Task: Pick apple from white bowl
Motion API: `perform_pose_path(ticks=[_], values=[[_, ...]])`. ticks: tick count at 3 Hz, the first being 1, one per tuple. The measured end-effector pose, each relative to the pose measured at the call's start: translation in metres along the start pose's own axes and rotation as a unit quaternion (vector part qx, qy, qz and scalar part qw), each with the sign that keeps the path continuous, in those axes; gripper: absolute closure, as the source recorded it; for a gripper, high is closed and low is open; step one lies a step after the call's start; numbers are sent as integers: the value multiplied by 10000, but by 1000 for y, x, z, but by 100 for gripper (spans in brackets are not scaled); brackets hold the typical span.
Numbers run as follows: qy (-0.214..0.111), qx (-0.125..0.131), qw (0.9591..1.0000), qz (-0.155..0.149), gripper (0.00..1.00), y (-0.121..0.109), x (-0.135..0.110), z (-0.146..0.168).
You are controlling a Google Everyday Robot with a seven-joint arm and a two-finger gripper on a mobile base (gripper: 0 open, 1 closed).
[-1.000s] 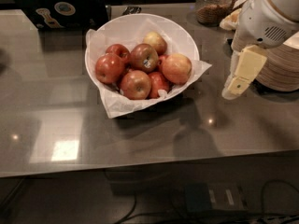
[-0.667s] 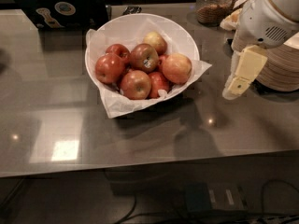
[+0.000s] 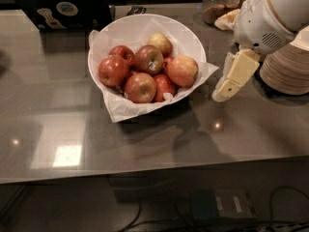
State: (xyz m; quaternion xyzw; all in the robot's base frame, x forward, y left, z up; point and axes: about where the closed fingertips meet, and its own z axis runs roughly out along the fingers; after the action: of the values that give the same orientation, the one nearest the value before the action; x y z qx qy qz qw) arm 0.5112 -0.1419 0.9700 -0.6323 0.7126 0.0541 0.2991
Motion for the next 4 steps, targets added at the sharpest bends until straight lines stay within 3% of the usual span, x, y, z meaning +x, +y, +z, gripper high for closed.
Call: perform_pose_path(ticks=[1, 2, 4], values=[[-452, -7, 9990, -14, 18, -1, -21, 13], [-672, -43, 9977, -12, 20, -3, -33, 22], [-654, -110, 9977, 120, 21, -9, -32, 50]])
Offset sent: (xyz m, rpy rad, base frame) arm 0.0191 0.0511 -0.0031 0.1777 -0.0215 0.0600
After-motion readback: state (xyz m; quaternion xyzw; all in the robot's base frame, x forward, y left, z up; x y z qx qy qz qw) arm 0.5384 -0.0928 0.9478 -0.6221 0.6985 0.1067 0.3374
